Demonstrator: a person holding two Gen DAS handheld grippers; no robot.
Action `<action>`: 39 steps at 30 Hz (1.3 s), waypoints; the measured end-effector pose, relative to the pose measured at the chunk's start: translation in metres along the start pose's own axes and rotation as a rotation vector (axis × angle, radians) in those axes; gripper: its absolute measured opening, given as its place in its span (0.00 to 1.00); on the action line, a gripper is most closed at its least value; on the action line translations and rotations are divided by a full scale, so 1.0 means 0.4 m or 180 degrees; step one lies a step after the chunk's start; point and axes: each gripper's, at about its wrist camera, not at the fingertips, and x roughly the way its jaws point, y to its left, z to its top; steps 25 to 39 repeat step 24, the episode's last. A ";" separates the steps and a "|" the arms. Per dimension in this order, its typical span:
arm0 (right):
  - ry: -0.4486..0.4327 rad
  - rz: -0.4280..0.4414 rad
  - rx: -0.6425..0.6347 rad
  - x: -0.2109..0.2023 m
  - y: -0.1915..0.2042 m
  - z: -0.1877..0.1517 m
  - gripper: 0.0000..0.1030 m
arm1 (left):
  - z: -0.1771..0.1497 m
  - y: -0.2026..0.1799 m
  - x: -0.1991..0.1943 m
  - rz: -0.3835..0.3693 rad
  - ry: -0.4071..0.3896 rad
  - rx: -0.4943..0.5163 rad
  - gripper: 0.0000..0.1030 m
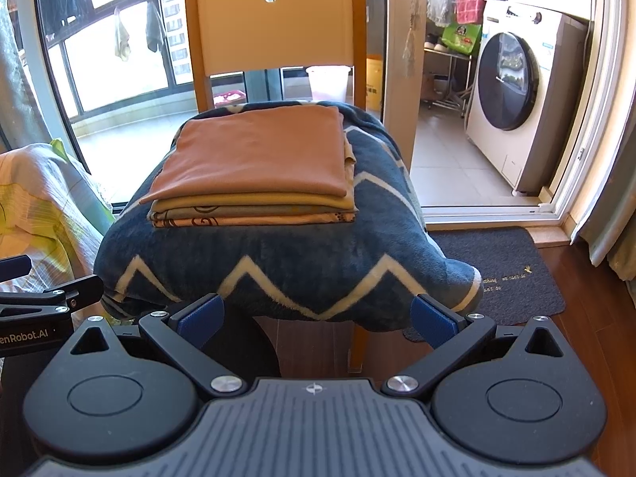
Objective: Fold clothes
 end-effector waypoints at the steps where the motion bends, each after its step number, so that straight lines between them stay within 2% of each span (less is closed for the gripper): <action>1: 0.0000 -0.0001 0.0000 0.000 0.000 0.000 1.00 | 0.000 0.000 0.000 0.0000 0.0001 0.0001 0.99; 39: 0.0026 0.0001 -0.0006 0.004 0.002 -0.003 1.00 | -0.002 -0.002 0.002 -0.0002 -0.0029 0.0015 0.99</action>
